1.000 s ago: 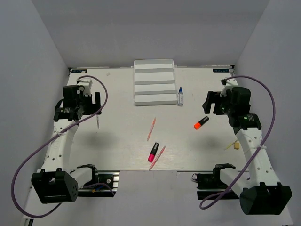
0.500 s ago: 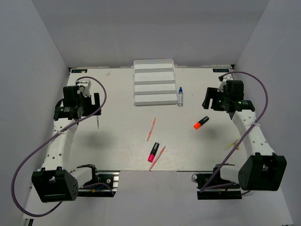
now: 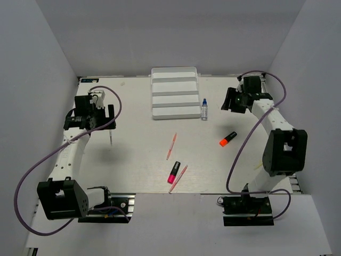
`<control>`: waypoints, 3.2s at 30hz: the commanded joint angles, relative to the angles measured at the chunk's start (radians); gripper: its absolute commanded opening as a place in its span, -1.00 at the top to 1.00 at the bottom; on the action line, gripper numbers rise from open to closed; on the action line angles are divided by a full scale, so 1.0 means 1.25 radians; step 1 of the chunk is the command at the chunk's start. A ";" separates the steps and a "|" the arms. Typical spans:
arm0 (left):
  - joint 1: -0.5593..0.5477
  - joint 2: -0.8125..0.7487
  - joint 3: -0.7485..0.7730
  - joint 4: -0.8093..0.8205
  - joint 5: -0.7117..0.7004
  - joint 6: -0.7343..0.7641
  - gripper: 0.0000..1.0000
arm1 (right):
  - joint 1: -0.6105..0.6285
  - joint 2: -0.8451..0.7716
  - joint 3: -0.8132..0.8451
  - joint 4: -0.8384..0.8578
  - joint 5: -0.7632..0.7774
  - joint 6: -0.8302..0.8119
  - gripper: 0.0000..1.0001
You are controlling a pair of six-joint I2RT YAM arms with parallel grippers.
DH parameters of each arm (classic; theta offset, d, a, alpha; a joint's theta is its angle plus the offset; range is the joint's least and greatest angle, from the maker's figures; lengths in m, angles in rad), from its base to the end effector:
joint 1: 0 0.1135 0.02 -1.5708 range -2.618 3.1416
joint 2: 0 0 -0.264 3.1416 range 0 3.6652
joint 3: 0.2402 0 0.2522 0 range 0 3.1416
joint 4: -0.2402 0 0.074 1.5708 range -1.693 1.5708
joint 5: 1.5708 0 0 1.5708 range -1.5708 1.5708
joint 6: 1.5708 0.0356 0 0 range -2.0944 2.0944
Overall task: Sort the stationery into containers
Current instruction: Pick up the stationery from the center of the board.
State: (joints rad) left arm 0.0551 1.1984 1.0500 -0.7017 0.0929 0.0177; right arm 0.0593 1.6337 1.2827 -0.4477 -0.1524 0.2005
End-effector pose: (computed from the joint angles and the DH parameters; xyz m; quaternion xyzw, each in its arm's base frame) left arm 0.2471 0.0103 0.3003 -0.0011 0.9349 -0.0306 0.3536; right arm 0.3625 0.0269 0.2709 0.0366 0.9234 0.1186 0.3631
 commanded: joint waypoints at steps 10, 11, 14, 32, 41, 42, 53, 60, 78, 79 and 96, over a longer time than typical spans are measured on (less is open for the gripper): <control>0.003 0.061 0.040 0.017 0.002 -0.006 -0.92 | 0.069 0.224 0.203 0.055 0.019 0.000 -0.35; 0.003 0.067 0.040 0.019 0.001 -0.006 -0.92 | 0.072 0.246 0.211 0.057 0.021 0.000 -0.36; 0.003 0.077 0.034 0.023 -0.002 -0.006 -0.92 | 0.095 0.282 0.240 0.062 0.030 -0.006 -0.36; 0.003 0.081 0.012 0.032 -0.009 -0.006 -0.92 | 0.148 0.362 0.270 0.072 0.081 0.000 -0.30; 0.003 0.082 -0.002 0.037 -0.013 -0.006 -0.92 | 0.160 0.389 0.293 0.070 0.086 0.015 -0.24; 0.003 0.082 -0.002 0.037 -0.015 -0.004 -0.92 | 0.160 0.390 0.291 0.069 0.095 0.016 -0.18; 0.003 0.093 0.001 0.039 -0.019 -0.001 -0.92 | 0.155 0.394 0.271 0.061 0.155 0.003 0.15; 0.003 0.095 0.001 0.039 -0.024 0.004 -0.91 | 0.157 0.403 0.248 0.050 0.167 -0.009 0.13; 0.003 0.060 -0.026 0.061 -0.006 0.021 -0.94 | 0.139 0.290 0.104 0.091 0.131 -0.044 -0.32; 0.003 0.059 -0.025 0.058 -0.004 0.021 -0.93 | 0.135 0.285 0.082 0.106 0.106 -0.047 -0.33; 0.003 0.056 -0.024 0.064 0.003 0.029 -0.93 | 0.115 0.238 -0.038 0.288 0.110 -0.120 -0.21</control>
State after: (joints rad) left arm 0.0559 1.3067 1.0214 -0.6422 0.0795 0.0486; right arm 0.2089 1.9247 1.2137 -0.1364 -0.0109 0.0772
